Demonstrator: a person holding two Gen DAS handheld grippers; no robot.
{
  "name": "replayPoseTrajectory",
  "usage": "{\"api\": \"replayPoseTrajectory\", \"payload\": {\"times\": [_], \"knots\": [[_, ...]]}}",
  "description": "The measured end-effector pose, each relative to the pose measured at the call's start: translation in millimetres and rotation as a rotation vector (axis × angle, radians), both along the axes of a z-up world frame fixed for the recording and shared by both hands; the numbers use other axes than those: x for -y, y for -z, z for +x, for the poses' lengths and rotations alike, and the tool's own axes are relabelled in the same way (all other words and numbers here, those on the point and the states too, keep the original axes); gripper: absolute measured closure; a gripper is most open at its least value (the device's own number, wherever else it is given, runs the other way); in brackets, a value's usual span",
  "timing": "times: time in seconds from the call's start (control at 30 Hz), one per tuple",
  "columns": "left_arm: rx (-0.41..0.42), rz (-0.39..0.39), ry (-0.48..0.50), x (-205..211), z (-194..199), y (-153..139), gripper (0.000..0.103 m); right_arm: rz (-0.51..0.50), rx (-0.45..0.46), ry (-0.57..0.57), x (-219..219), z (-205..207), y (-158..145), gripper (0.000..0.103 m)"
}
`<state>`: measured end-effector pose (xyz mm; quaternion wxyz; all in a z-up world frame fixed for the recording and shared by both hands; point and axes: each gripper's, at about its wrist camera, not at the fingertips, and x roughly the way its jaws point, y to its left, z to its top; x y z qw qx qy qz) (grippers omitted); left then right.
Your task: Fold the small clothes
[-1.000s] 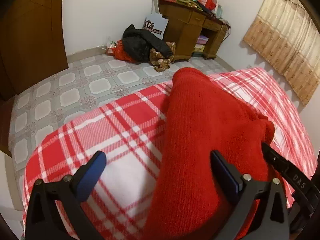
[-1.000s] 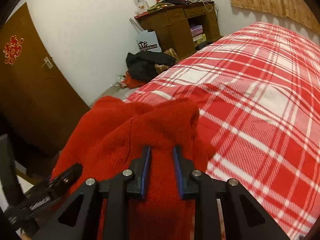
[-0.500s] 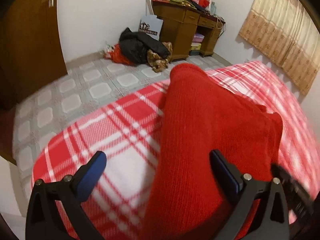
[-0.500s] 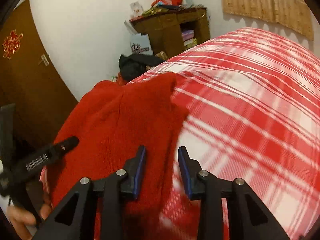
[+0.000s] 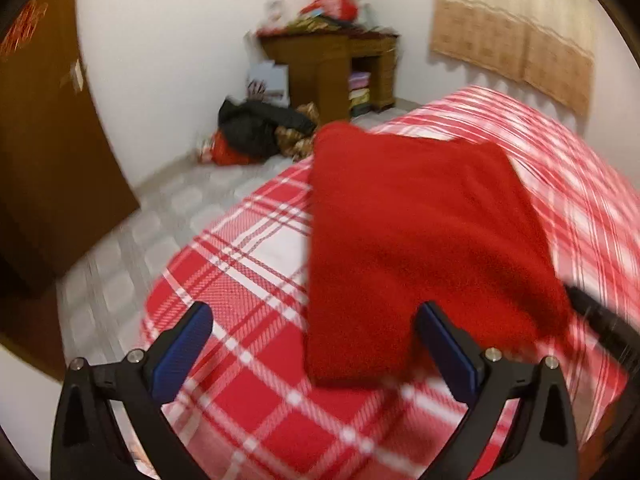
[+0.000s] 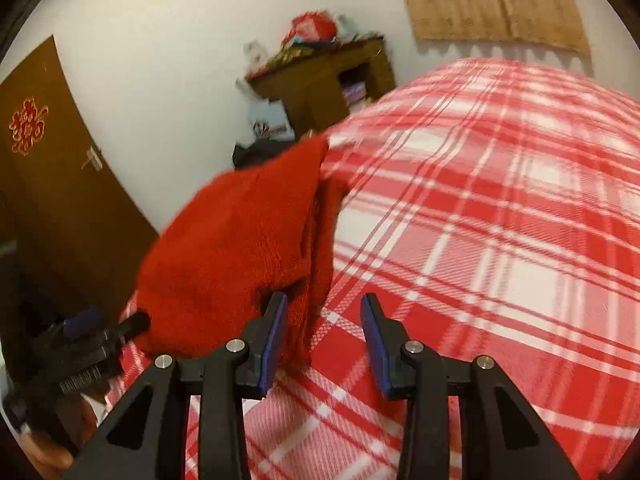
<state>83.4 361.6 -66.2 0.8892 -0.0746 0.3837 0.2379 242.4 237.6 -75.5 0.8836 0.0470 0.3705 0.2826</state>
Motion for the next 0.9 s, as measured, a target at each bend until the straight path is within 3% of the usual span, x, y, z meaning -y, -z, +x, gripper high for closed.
{"api": "replayPoseTrajectory", "payload": {"times": [0.17, 0.27, 0.33, 0.37, 0.43, 0.47, 0.63, 0.8, 0.9], "knots": [[0.0, 0.006, 0.053, 17.8, -21.7, -1.2, 0.0, -0.021, 0.074, 0.049, 17.7, -34.8, -16.9, 0.063], [-0.052, 0.015, 0.019, 21.0, -15.8, -3.7, 0.0, -0.025, 0.079, 0.03, 21.6, -55.0, -19.6, 0.062], [-0.041, 0.006, 0.025, 27.8, -21.8, -5.7, 0.0, -0.034, 0.097, 0.012, 22.1, -67.0, -24.2, 0.061], [-0.024, 0.008, 0.03, 33.2, -27.3, -7.8, 0.0, -0.041, 0.112, 0.004, 22.7, -73.8, -28.4, 0.059], [-0.003, 0.042, 0.03, 43.3, -36.7, -10.8, 0.0, -0.036, 0.126, -0.001, 24.7, -83.5, -34.3, 0.038], [0.002, 0.058, 0.028, 49.1, -41.3, -10.5, 0.0, -0.029, 0.132, -0.002, 26.2, -87.3, -36.7, 0.036], [0.041, 0.112, 0.029, 69.5, -52.5, -17.3, 0.0, -0.015, 0.176, 0.0, 34.1, -108.5, -52.1, 0.035], [0.063, 0.05, 0.032, 73.2, -54.9, -26.0, 0.0, -0.02, 0.235, 0.018, 42.6, -124.7, -67.7, 0.035], [0.089, 0.075, 0.016, 79.0, -63.5, -35.0, 0.0, -0.011, 0.254, 0.031, 46.9, -131.6, -78.8, 0.035]]}}
